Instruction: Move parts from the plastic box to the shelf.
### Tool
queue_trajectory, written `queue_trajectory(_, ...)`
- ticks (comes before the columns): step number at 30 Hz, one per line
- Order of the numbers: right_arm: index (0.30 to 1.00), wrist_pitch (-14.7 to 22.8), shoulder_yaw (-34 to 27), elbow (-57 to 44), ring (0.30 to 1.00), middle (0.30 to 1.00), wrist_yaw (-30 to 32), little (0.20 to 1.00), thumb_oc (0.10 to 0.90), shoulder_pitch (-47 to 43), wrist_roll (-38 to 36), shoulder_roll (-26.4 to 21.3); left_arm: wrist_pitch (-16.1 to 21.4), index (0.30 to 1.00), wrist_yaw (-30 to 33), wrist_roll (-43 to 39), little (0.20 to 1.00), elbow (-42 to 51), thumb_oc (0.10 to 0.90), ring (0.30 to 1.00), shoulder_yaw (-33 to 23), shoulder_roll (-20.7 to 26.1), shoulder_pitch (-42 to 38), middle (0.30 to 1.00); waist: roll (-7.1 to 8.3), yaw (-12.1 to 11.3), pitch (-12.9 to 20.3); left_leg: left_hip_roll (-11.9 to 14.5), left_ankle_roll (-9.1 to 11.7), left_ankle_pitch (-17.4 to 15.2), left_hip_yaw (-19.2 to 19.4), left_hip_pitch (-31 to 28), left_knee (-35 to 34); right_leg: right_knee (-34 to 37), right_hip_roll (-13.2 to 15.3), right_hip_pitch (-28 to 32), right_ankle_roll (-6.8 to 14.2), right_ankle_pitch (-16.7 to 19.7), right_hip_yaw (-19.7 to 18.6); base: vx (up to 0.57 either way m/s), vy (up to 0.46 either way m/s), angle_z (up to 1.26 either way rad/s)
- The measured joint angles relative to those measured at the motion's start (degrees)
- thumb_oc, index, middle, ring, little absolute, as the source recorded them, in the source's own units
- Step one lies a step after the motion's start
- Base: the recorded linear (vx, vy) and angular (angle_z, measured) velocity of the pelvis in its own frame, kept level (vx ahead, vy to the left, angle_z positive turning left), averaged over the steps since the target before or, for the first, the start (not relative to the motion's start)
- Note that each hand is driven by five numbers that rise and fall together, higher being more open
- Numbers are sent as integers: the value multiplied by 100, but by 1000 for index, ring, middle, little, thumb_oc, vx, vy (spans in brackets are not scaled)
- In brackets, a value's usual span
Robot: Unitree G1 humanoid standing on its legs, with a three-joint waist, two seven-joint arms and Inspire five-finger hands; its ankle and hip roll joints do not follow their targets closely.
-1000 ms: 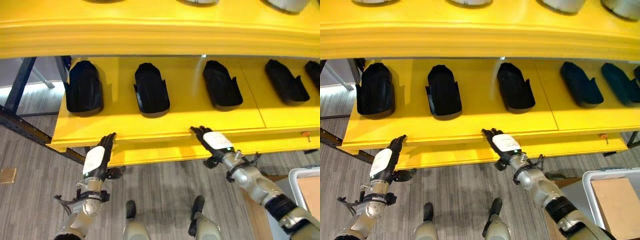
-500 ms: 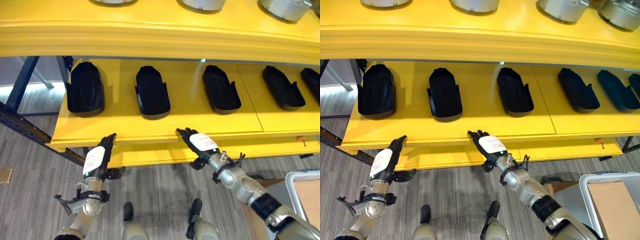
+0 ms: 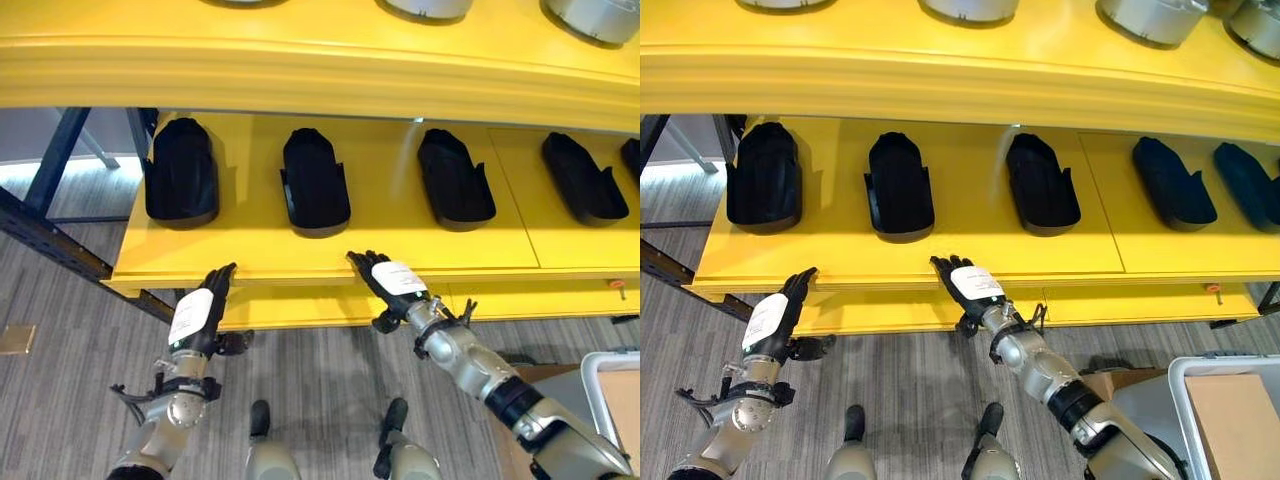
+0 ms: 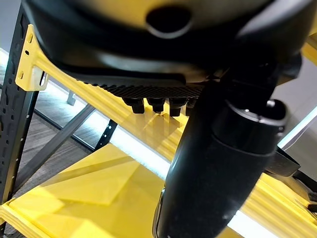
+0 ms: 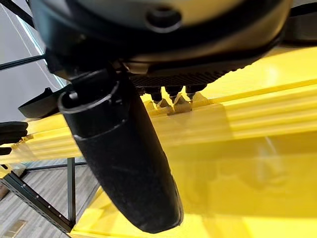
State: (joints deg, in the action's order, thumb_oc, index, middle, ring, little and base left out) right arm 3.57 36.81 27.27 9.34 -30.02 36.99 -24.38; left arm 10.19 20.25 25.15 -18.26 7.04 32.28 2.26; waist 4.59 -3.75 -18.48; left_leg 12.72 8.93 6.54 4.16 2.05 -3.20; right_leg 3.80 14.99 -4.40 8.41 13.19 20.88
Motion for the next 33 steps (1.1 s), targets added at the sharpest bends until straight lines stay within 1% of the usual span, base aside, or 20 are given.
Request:
queue_trajectory(3, 1000, -16, 15, 0, 1000, 1000, 112, 1000, 900, -28, -3, -1, -2, 1000, -37, -1, 1000, 65, 900, 1000, 0, -3, -3, 1000, -70, -50, -43, 0, 13, -12, -21, 17, 0, 32, -6, 15, 2, 0, 25, -3, 7, 1)
queue_trajectory(9, 1000, -40, 92, -34, 1000, 1000, 109, 1000, 900, -207, -2, 3, -7, 1000, -49, -2, 1000, 139, 900, 1000, -33, -3, -47, 1000, -119, -104, -118, -1, 29, -28, -114, 104, 31, 71, -11, 32, 18, -2, 107, -15, 23, 7)
queue_trajectory(13, 1000, -40, 145, -34, 1000, 1000, 108, 1000, 900, -382, -1, 108, -21, 1000, 1, -5, 1000, 299, 900, 1000, -48, -3, -45, 1000, -123, -129, -286, -2, 32, -65, -148, 113, 89, 68, -6, 83, 33, -16, 156, -8, 13, 5)
queue_trajectory(25, 1000, -40, 342, -34, 1000, 1000, 58, 1000, 900, -515, -1, 260, -19, 1000, 44, -4, 1000, 338, 900, 1000, -43, -5, -37, 1000, -125, -151, -329, -2, 33, -87, -154, 126, 112, 52, 0, 83, 36, -45, 167, 0, 0, 0)
queue_trajectory(29, 1000, -38, 518, -33, 1000, 1000, 18, 1000, 900, -617, -1, 281, -19, 1000, 46, -4, 1000, 339, 900, 1000, -43, -5, -43, 1000, -128, -151, -333, -2, 35, -95, -163, 145, 133, 52, 1, 82, 36, -46, 174, 0, 0, 0)
queue_trajectory(33, 1000, -37, 519, -32, 1000, 1000, 7, 1000, 900, -619, -3, 354, -19, 1000, 48, -4, 1000, 347, 900, 1000, -41, -5, -48, 1000, -130, -151, -336, -3, 39, -121, -178, 182, 191, 51, 3, 80, 36, -47, 184, 0, 0, 0)
